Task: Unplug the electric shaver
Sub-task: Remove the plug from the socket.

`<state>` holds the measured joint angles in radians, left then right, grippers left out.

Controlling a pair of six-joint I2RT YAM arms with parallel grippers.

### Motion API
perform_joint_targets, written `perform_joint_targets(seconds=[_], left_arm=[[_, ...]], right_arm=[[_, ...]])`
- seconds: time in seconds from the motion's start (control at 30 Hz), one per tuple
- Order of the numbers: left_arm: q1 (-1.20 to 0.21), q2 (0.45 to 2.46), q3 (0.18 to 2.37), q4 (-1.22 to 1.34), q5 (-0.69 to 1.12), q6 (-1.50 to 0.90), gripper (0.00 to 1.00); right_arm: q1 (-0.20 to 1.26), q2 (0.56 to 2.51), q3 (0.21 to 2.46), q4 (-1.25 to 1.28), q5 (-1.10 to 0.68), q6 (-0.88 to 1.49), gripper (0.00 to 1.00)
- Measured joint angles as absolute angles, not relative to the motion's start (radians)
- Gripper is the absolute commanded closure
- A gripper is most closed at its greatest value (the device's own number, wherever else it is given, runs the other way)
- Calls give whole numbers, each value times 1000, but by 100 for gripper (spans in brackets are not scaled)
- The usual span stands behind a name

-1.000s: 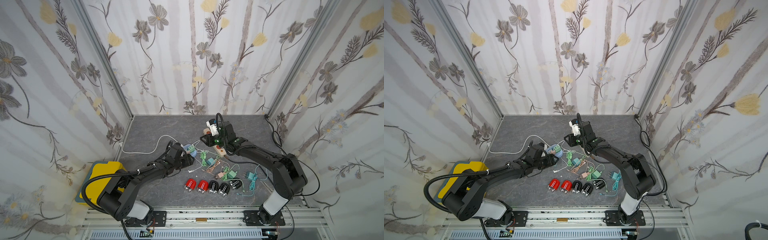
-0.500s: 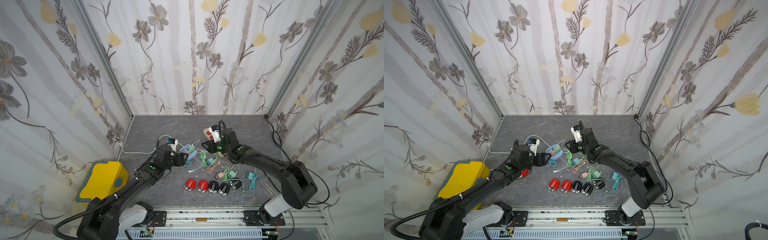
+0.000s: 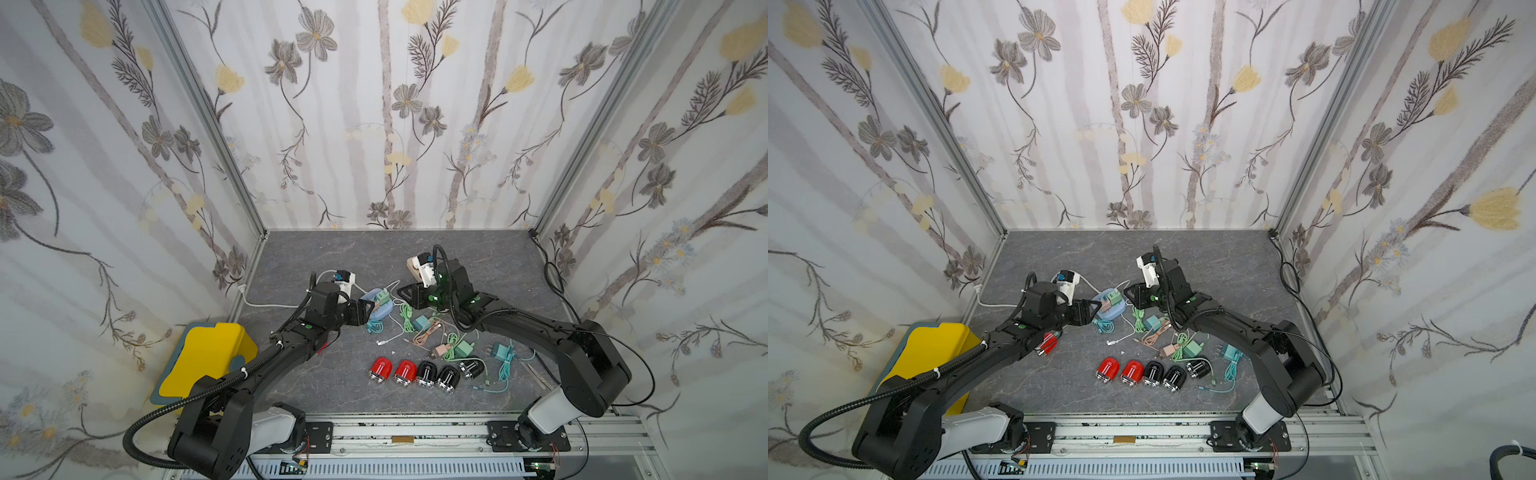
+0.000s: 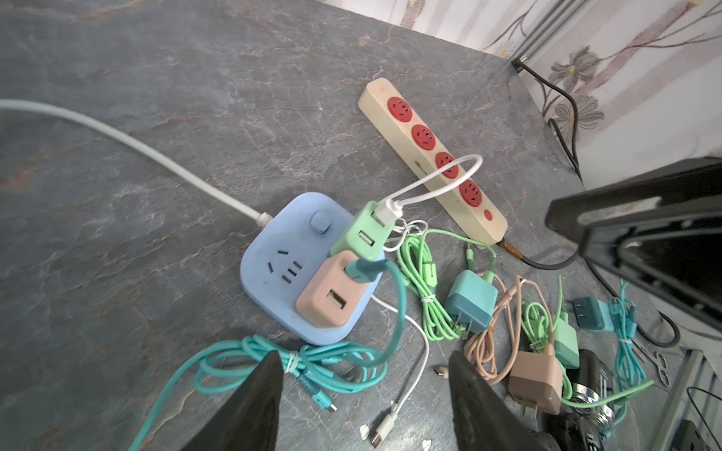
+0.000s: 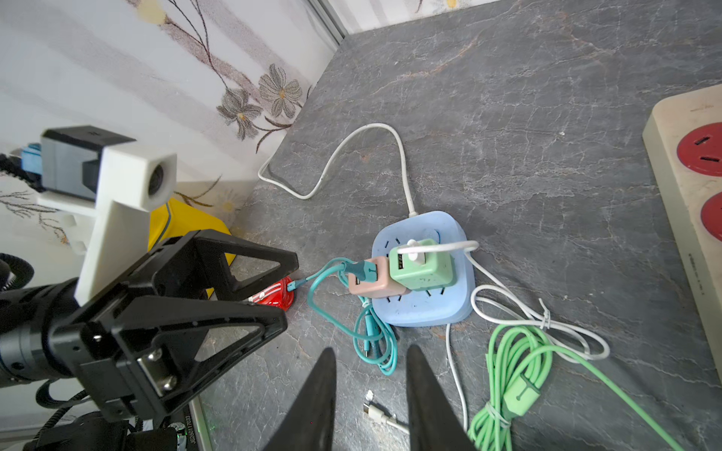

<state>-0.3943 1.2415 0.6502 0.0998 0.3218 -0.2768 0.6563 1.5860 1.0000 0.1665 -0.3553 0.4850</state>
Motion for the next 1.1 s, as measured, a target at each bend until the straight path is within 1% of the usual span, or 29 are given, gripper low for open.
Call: perform_joint_targets(seconds=[0.17, 0.27, 0.63, 0.93, 1.1], left_arm=[[-407, 1266, 776, 29, 334, -187, 33], [-409, 1314, 870, -68, 334, -120, 33], [-468, 1588, 1229, -406, 232, 99, 32], [-527, 1809, 1479, -588, 139, 152, 32], [-552, 1939, 1613, -677, 104, 165, 36]], right_arm=[[658, 1583, 966, 152, -334, 476, 73], [660, 1583, 931, 158, -334, 482, 75], [657, 1560, 844, 241, -346, 568, 74], [642, 1520, 799, 242, -342, 568, 74], [638, 1512, 788, 242, -341, 567, 74]])
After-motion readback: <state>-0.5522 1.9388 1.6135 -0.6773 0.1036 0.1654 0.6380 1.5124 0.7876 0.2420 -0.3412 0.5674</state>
